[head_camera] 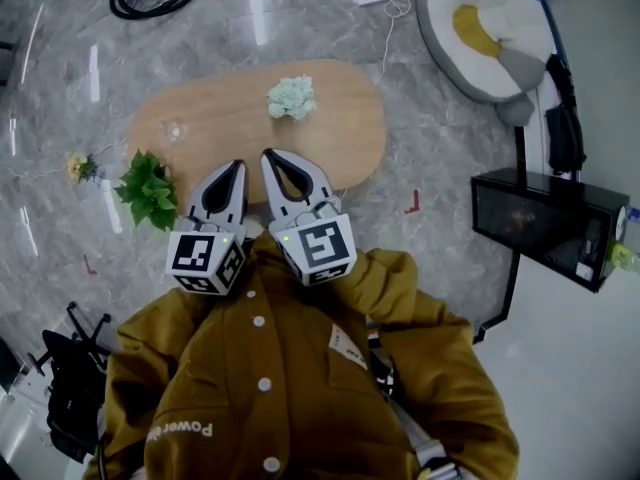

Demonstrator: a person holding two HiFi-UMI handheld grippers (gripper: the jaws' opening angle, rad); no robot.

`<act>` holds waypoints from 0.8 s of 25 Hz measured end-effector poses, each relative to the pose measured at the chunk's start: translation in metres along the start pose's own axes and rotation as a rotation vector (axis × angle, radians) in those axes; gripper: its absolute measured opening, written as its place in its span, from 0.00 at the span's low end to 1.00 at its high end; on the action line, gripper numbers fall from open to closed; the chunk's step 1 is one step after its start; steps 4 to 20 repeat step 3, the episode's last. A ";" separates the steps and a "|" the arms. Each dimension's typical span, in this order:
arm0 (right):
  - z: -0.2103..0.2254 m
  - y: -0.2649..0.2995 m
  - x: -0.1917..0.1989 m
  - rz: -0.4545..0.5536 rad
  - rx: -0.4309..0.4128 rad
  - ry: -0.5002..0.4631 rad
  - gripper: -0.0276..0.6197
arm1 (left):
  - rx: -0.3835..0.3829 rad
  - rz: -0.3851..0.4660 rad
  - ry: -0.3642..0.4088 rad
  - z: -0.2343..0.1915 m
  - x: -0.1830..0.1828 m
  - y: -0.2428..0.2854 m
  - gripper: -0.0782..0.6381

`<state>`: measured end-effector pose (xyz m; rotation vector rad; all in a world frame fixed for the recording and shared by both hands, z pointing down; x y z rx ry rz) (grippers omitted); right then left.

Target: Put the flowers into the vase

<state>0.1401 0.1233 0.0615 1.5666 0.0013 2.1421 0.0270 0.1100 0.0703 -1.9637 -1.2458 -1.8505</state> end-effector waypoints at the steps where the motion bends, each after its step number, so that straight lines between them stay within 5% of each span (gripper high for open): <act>1: 0.002 -0.005 -0.002 0.000 0.002 0.000 0.05 | 0.003 0.006 0.006 0.006 -0.002 -0.002 0.12; 20: 0.005 -0.015 -0.005 -0.004 0.009 0.002 0.05 | 0.008 0.018 0.016 0.019 -0.006 -0.005 0.12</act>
Point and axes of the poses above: the fingertips, and each gripper's own axes: y forward along the fingers, z to its right, x out of its underside, the point moved 7 cm from there along -y, backward along the fingers, and after that the axes turned 8 degrees about y, right-handed, at the moved point
